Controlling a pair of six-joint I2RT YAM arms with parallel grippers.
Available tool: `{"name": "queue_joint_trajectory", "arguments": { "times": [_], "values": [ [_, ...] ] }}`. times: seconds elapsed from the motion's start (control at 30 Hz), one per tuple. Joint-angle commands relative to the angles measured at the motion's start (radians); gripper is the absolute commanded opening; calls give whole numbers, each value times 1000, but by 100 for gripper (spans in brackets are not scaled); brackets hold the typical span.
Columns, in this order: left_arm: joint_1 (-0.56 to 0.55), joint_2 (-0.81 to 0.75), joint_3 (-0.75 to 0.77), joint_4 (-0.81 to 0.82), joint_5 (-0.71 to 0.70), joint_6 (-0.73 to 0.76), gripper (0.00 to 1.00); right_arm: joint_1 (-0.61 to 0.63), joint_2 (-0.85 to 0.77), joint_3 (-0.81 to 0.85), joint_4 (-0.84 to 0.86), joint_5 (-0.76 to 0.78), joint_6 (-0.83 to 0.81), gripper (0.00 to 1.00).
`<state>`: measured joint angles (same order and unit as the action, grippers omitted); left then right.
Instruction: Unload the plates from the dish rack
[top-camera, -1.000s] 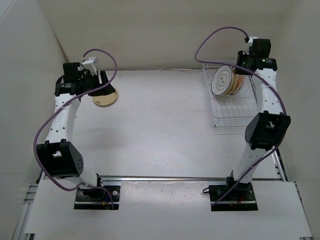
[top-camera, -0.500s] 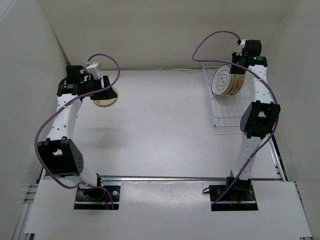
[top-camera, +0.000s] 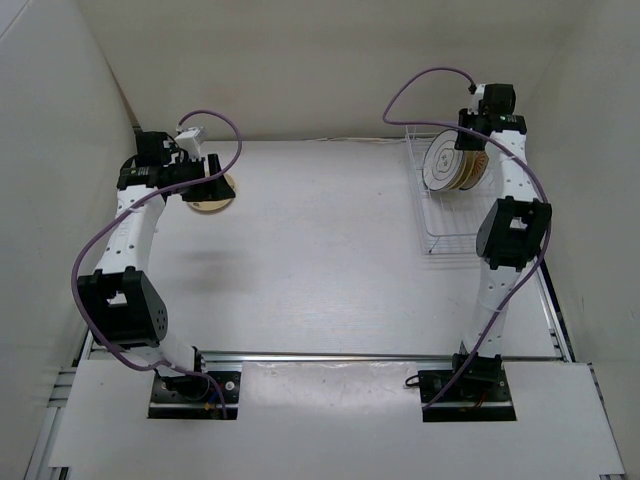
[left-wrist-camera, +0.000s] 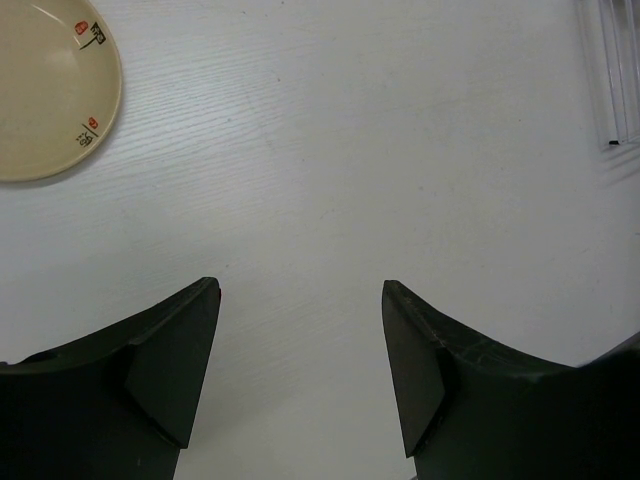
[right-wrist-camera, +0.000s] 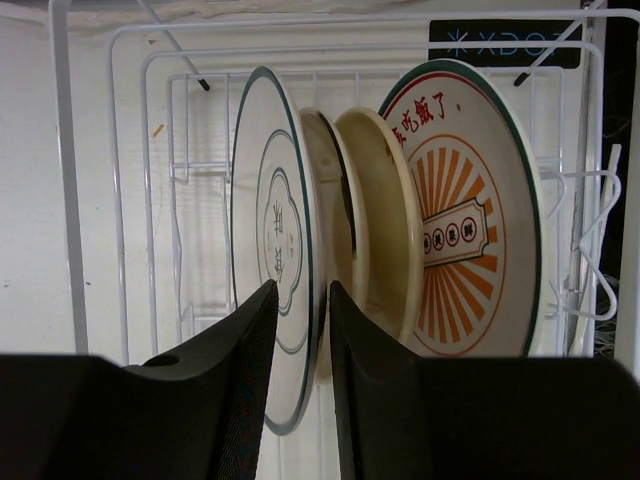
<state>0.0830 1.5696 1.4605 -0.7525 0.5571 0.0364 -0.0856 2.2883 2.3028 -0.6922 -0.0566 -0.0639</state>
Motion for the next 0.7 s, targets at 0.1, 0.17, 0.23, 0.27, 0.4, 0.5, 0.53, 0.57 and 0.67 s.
{"name": "queue_joint_trajectory", "arguments": {
  "times": [0.1, 0.17, 0.23, 0.27, 0.4, 0.5, 0.53, 0.57, 0.67],
  "values": [
    [-3, -16, -6, -1, -11, 17, 77, -3, 33, 58, 33, -46, -11, 29],
    [-3, -16, -6, -1, -11, 17, 77, -3, 33, 58, 33, -72, -2, 21],
    [-3, -7, -6, -1, -11, 17, 77, -3, 33, 58, 23, -83, -2, 3],
    [-3, -6, -6, -1, -11, 17, 77, -3, 33, 58, 23, -68, 10, 0],
    [-3, -6, -6, -1, -11, 17, 77, -3, 4, 58, 23, -57, 19, 0],
    [-3, -17, -15, -1, -11, 17, 77, -3, -26, 58, 34, -13, 35, 0],
    [-3, -17, -15, -1, -11, 17, 77, 6, -48, 58, 34, 7, 53, 0],
    [-3, -28, -15, -1, -11, 17, 77, 6, -61, 58, 34, 21, 64, 0],
    [-3, -39, -15, -1, 0, 17, 77, 29, -116, 58, 54, 76, 87, 0]
  ]
}}
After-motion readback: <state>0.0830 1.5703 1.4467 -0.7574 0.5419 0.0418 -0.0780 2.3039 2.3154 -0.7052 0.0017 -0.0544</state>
